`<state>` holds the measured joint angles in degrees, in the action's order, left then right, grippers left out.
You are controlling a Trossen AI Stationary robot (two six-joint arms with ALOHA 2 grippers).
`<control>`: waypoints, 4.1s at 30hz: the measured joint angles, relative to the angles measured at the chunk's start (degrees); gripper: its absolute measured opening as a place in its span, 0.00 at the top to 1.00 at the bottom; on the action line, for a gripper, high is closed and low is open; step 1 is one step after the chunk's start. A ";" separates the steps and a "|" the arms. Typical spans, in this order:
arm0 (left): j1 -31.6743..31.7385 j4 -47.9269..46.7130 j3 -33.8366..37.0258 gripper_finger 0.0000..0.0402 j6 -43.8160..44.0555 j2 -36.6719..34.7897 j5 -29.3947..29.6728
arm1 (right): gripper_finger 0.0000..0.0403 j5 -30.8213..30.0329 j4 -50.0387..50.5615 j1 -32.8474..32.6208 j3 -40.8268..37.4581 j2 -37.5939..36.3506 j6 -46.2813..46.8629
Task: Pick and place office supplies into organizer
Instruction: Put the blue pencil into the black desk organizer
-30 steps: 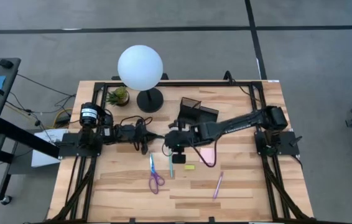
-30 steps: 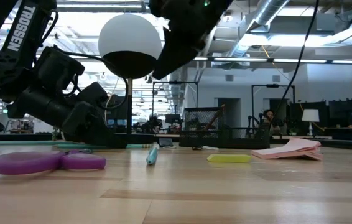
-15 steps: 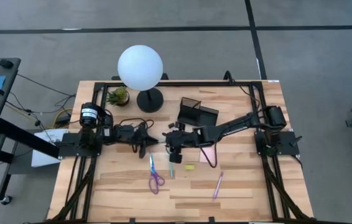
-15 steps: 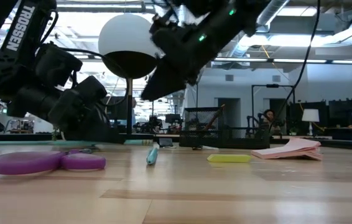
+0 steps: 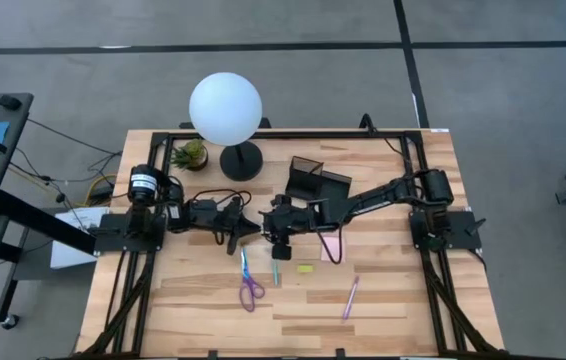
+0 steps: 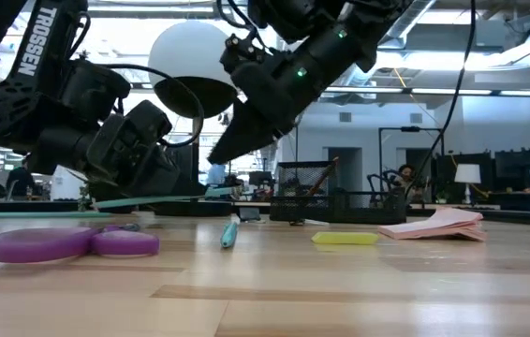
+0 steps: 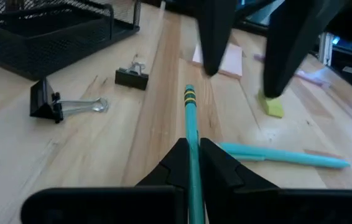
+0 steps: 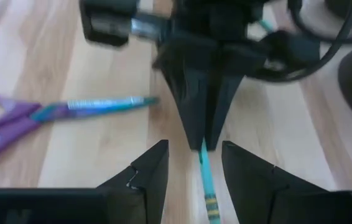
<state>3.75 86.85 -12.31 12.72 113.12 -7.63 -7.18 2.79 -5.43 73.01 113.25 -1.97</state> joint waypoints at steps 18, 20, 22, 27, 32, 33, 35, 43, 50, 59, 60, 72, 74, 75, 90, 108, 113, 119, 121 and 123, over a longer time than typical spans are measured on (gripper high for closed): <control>0.08 0.04 -4.75 0.98 1.65 -0.02 -5.48 | 0.65 -2.03 4.88 0.33 -0.02 1.44 0.45; 0.07 -0.09 -5.03 0.98 1.65 -0.04 -5.62 | 0.66 -2.04 5.30 0.32 -0.02 1.44 0.45; 0.07 -0.62 -5.26 0.98 1.65 -0.04 -5.62 | 0.69 -1.95 5.31 0.26 -0.02 1.44 0.45; 0.09 -0.86 -5.26 0.98 1.64 -0.04 -5.58 | 0.78 -1.73 5.57 0.17 -0.02 1.44 0.45; 0.13 -0.92 -5.27 0.98 1.63 -0.05 -5.10 | 0.89 -1.58 5.94 0.17 -0.02 1.44 0.49; 0.13 -0.91 -5.26 0.98 1.65 -0.07 -5.06 | 0.92 -1.51 5.84 0.17 -0.02 1.44 0.48; 0.13 -0.94 -5.26 0.98 1.61 -0.09 -5.19 | 0.96 -1.06 5.77 0.17 -0.02 1.44 0.39; 0.11 -0.92 -5.26 0.94 1.61 -0.09 -5.21 | 0.95 -0.24 5.79 0.19 -0.02 1.44 3.35; 0.16 2.10 -5.27 0.88 1.79 -0.11 -5.15 | 0.96 -0.52 7.87 0.17 0.01 1.40 6.66; 3.08 2.21 -5.15 0.78 2.90 -2.80 -5.37 | 0.97 -11.27 17.74 -2.28 -0.02 -0.35 9.42; 3.59 2.28 -5.15 0.77 2.90 -3.81 -5.33 | 0.97 -13.20 19.93 -2.69 -0.02 -1.28 10.22; 10.01 -4.63 -2.73 0.76 2.81 -19.04 -4.58 | 0.97 -37.36 41.12 -5.50 3.67 -19.68 21.38; 10.14 -7.35 -2.46 0.76 2.71 -20.63 -4.58 | 0.97 -38.11 43.95 -4.65 3.71 -22.63 22.43; 10.14 -9.01 -2.44 0.76 2.68 -21.22 -4.59 | 0.97 -37.85 46.18 -4.13 3.72 -23.90 23.09; 10.14 -16.09 -2.37 0.76 -0.59 -22.18 -2.09 | 0.97 -13.69 80.21 10.25 22.13 -20.33 20.66; 10.14 -19.50 -2.39 0.76 -2.61 -22.16 -0.53 | 0.96 -9.32 85.62 18.80 36.19 2.58 4.69; 10.14 -20.71 -2.41 0.76 -2.61 -22.16 -0.53 | 0.87 -9.68 86.38 19.42 38.66 6.77 -1.35; 10.14 -23.04 -2.41 0.76 -2.59 -22.16 -0.44 | 0.74 -13.40 86.95 19.33 40.70 10.33 -6.09; 10.14 -23.95 -2.41 0.76 -2.59 -22.16 -0.02 | 0.69 -18.32 87.17 19.33 41.40 10.78 -6.11; 10.14 -24.94 -2.41 0.76 -2.87 -22.16 0.85 | 0.65 -24.48 87.26 18.99 42.29 10.82 -4.75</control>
<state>13.88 61.91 -14.72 9.85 90.96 -6.78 -31.66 90.05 13.56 115.31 124.07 -6.72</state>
